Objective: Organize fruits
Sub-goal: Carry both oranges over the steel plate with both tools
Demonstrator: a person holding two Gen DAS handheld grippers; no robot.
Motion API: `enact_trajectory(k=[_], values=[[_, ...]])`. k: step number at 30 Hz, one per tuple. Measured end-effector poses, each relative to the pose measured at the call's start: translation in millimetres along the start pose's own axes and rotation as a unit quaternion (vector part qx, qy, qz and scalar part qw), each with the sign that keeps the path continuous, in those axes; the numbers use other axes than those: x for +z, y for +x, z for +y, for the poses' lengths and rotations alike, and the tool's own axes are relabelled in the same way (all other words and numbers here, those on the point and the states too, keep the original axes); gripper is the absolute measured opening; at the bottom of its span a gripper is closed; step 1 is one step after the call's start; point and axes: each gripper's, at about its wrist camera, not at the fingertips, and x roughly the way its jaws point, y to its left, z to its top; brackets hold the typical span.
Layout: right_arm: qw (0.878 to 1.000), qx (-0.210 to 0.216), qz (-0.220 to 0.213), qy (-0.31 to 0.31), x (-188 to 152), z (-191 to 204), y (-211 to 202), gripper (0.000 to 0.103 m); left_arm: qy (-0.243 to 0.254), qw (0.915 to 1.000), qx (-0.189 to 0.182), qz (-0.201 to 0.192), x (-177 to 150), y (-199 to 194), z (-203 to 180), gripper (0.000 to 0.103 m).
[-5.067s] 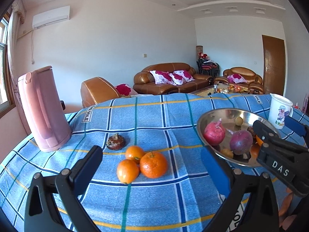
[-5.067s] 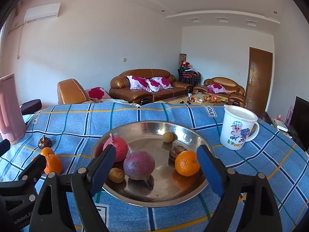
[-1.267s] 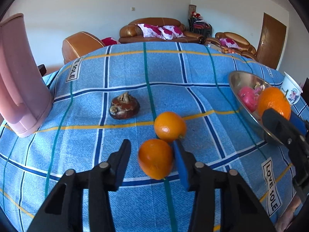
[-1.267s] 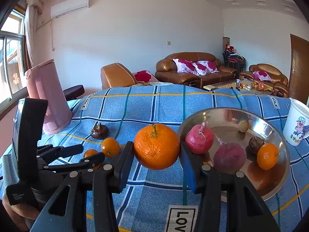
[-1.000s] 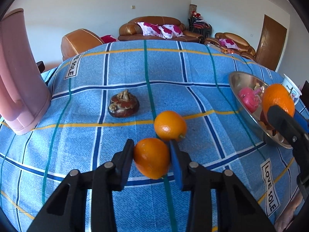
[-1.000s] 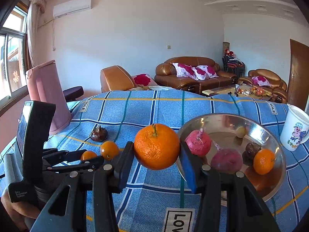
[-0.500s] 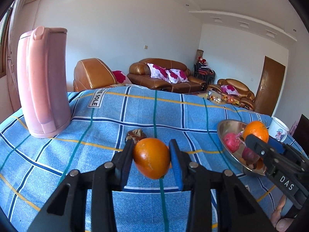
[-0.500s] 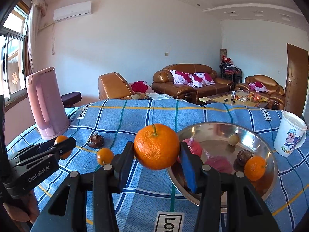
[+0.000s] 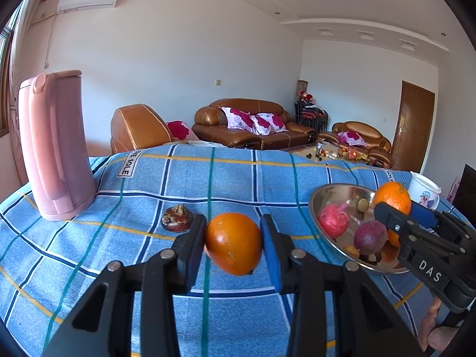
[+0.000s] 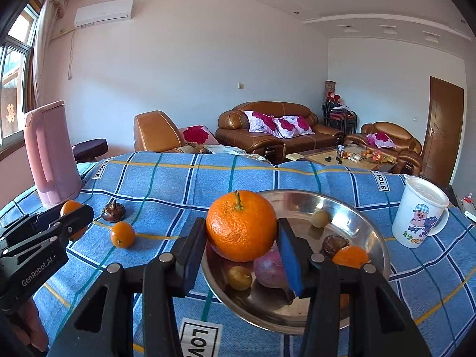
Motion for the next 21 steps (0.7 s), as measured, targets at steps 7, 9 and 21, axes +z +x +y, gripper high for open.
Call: enact_trajectory(k=[7,9,21], values=[[1.0,-0.008,0.003,0.001,-0.3,-15.1,-0.2,0.05,0.011,0.9998,-0.014,0.002,-1.1,4.0,-27.3,0.039],[1.0,-0.011,0.002,-0.001,-0.3,-18.7,-0.8,0.05,0.015,0.9998,-0.016,0.001,-1.5,3.2,-35.1,0.039],[0.999,-0.035,0.006,0.006,-1.4,-50.2,3.3,0.05,0.028,0.9986,-0.044,0.003,-1.2,9.6,-77.8,0.039]])
